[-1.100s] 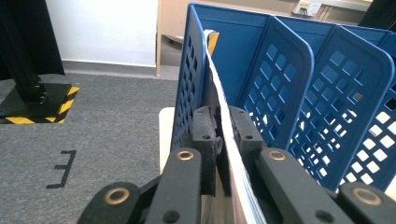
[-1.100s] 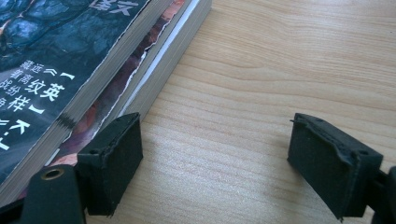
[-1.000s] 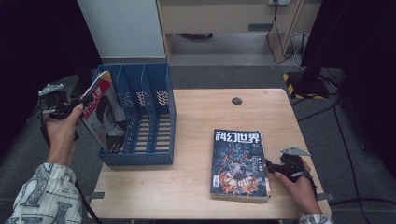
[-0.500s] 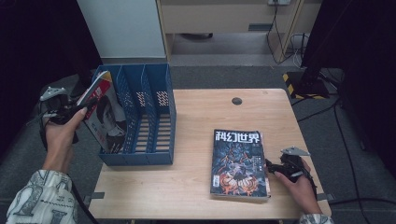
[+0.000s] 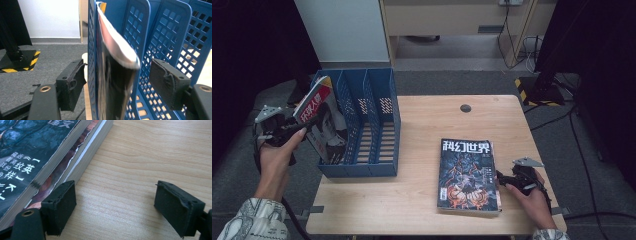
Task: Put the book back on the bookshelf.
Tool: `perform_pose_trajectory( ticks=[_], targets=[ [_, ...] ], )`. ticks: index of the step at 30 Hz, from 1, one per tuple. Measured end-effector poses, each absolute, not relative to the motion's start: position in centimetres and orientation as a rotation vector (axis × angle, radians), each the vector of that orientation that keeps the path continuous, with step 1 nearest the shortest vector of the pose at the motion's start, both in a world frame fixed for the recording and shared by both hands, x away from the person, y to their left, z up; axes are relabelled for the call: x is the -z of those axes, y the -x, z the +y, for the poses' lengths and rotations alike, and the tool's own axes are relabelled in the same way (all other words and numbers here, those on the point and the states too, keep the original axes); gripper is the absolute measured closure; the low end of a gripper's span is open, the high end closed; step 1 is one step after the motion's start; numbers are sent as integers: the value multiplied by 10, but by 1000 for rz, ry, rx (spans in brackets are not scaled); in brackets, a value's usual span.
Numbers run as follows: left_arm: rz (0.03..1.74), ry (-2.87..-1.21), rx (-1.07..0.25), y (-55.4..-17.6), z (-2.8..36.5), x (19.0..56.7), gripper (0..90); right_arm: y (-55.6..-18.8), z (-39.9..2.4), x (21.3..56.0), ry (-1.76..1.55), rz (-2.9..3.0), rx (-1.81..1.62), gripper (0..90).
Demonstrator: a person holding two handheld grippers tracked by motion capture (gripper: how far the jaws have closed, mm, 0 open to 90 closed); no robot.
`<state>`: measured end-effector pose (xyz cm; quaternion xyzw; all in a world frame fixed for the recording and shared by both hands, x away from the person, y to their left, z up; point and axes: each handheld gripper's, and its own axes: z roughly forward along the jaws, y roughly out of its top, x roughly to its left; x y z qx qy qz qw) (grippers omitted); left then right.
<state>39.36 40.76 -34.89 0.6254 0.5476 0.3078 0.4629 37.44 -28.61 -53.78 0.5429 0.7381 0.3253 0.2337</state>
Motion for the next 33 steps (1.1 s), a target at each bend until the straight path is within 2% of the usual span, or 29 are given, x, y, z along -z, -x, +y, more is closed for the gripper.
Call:
perform_pose_trajectory(
  ticks=[20,33],
  targets=[
    [1322,-1619,-715,-363,400,371,280,-374,-286,538,-1493,2023,-892,176],
    [1364,-1710,-698,-337,392,382,276,-374,-286,538,-1493,2024,-891,176]
  ],
)
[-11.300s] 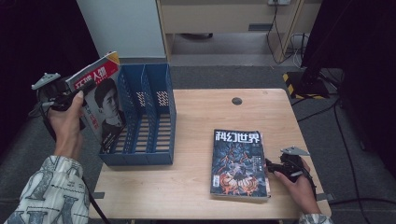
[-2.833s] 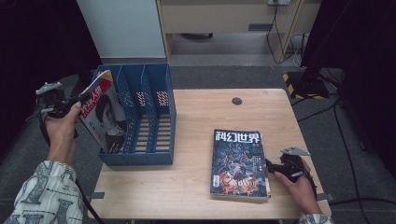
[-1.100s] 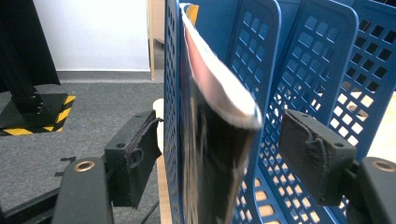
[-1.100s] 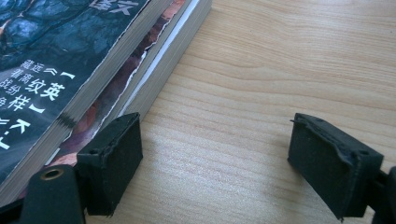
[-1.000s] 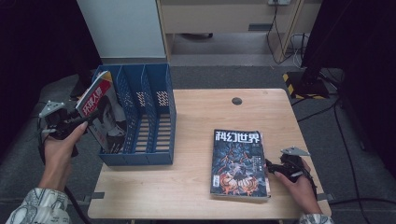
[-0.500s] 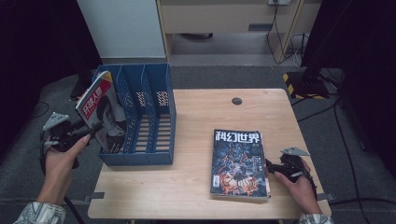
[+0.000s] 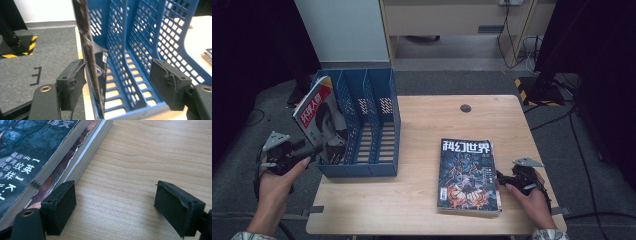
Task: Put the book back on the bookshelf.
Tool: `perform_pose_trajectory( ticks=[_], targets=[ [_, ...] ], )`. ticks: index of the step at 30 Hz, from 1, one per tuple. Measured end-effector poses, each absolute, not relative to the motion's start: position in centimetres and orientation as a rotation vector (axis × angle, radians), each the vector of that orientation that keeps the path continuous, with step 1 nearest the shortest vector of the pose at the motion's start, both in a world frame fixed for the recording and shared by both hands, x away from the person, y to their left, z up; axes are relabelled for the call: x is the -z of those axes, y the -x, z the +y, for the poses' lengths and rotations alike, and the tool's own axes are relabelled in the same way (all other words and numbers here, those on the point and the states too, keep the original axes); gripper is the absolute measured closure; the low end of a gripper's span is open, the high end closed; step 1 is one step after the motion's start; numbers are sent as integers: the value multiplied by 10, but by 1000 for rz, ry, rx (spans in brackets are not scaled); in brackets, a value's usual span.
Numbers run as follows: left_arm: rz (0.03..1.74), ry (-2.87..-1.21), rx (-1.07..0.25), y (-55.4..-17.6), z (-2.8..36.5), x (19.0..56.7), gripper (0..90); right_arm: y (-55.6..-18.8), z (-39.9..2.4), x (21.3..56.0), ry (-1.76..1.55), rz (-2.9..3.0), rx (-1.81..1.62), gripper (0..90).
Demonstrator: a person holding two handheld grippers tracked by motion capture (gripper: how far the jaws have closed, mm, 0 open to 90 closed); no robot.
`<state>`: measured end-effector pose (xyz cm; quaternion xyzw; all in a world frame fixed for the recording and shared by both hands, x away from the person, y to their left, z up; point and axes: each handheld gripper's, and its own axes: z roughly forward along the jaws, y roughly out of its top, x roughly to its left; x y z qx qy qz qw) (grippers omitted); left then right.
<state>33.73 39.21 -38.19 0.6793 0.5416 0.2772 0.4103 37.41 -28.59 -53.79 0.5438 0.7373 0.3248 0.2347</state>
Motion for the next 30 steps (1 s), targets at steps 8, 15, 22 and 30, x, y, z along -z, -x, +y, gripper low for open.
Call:
perform_pose_trajectory(
  ticks=[8,15,22,30],
  targets=[
    [1302,-1758,-677,-327,375,384,272,-374,-286,538,-1493,2023,-891,174],
    [1226,-1812,-641,-330,344,388,256,-375,-287,539,-1558,1993,-851,53],
    [1178,-1845,-588,-339,306,404,250,-371,-293,530,-1515,2059,-928,55],
    [1118,-1928,-537,-356,248,428,245,-368,-286,519,-1394,2051,-958,151]
  ],
)
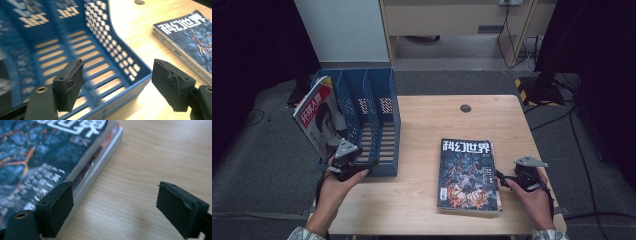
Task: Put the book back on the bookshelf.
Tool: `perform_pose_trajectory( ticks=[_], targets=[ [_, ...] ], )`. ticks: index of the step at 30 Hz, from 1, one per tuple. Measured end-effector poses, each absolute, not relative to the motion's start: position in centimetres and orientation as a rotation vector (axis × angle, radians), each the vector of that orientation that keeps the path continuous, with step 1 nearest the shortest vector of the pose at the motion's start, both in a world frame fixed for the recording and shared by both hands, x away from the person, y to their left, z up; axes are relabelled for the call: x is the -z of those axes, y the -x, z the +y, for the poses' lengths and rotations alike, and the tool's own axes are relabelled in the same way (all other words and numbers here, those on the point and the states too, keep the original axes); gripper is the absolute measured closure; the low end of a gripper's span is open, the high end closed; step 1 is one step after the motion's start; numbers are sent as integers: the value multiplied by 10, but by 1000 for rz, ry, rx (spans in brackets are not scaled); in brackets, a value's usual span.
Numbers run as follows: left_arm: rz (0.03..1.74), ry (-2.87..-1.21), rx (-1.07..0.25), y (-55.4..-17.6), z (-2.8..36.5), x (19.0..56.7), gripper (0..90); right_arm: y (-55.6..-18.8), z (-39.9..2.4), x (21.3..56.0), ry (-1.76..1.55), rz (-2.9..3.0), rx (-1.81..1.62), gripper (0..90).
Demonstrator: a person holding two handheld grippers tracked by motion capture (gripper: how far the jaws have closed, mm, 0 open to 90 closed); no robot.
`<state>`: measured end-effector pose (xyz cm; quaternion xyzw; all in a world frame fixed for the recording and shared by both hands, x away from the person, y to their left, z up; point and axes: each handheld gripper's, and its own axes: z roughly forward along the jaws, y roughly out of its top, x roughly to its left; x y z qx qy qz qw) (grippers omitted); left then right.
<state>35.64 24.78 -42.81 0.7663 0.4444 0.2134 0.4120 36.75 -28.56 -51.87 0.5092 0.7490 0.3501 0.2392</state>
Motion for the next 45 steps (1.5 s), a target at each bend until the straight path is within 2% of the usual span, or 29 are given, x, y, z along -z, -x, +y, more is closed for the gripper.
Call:
perform_pose_trajectory(
  ticks=[6,8,17,29,35,37,40,43,45],
  targets=[
    [1031,-2005,-557,-363,214,428,259,-363,-278,507,-1333,2045,-1005,219],
    [1015,-2008,-528,-364,205,428,257,-361,-276,504,-1319,2048,-1037,275],
    [938,-2043,-475,-367,157,437,239,-345,-267,492,-1212,2067,-1078,387],
    [892,-2019,-371,-367,97,462,234,-334,-259,487,-1179,2019,-1127,636],
    [877,-2014,-305,-367,86,479,183,-332,-257,487,-1160,2041,-1142,740],
    [899,-1988,-272,-367,83,481,183,-333,-257,487,-1167,2037,-1147,755],
    [894,-2001,-291,-363,75,484,210,-335,-259,489,-1186,2037,-1154,747],
    [882,-2005,-337,-359,72,486,238,-337,-259,492,-1217,2064,-1162,650],
    [893,-1985,-322,-357,71,489,247,-339,-260,494,-1231,2068,-1181,567]
  ],
)
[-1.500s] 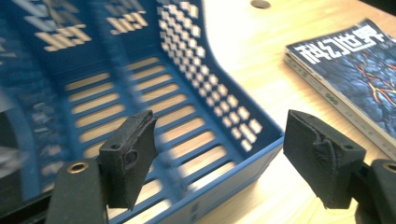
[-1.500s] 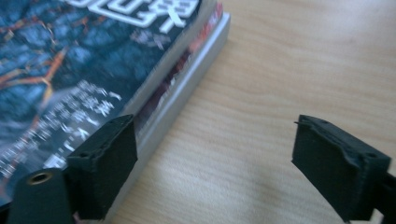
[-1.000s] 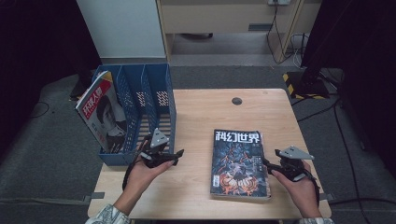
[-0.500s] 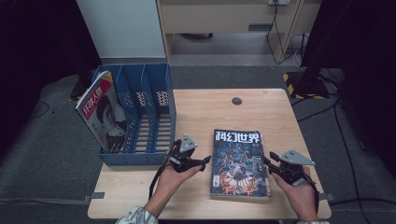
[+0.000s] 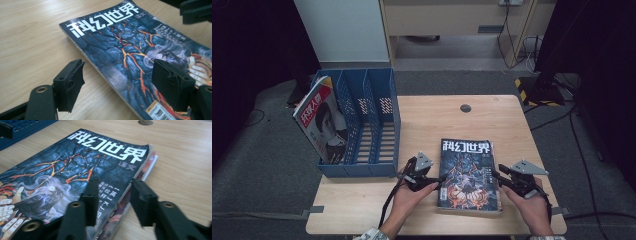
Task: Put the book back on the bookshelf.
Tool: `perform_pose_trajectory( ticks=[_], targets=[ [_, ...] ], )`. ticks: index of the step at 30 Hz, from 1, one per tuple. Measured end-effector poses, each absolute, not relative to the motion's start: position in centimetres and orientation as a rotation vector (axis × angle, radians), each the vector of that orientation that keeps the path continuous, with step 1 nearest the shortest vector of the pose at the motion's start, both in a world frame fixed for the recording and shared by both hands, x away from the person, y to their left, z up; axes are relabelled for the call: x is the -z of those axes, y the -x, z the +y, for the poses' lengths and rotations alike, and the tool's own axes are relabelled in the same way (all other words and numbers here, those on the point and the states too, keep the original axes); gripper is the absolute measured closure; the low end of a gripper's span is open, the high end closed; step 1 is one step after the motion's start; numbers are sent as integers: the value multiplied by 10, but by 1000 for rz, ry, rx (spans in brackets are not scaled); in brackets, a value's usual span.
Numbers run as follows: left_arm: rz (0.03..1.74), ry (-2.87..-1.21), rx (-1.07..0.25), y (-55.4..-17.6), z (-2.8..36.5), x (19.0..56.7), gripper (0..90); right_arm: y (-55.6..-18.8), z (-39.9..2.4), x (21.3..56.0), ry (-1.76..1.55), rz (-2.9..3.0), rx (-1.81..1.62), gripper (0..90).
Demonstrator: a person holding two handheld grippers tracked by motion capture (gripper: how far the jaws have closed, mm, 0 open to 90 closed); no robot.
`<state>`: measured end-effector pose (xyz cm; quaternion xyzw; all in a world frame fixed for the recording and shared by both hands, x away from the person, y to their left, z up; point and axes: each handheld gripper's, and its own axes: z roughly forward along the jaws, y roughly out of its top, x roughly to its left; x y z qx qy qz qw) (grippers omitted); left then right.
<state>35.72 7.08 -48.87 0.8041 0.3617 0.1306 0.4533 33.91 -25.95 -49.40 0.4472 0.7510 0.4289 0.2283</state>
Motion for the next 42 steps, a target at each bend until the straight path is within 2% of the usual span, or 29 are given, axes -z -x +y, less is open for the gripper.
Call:
perform_pose_trajectory(
  ticks=[4,10,14,19,26,33,37,42],
  targets=[
    [899,-2019,-322,-358,68,499,248,-342,-258,498,-1261,2091,-1224,455],
    [900,-2044,-284,-355,69,506,229,-348,-252,509,-1271,2161,-1196,391],
    [887,-2086,-240,-354,64,513,203,-350,-249,512,-1272,2193,-1199,380],
    [881,-2064,-202,-350,60,518,192,-351,-247,515,-1284,2206,-1198,356],
    [907,-2021,-74,-353,57,525,158,-351,-247,516,-1277,2208,-1205,344],
    [908,-2030,-48,-356,57,525,154,-351,-247,516,-1274,2209,-1207,345],
    [915,-2026,52,-363,56,529,133,-351,-246,517,-1255,2209,-1208,346],
    [935,-2037,23,-363,60,524,173,-352,-242,517,-1235,2219,-1217,348]
  ],
)
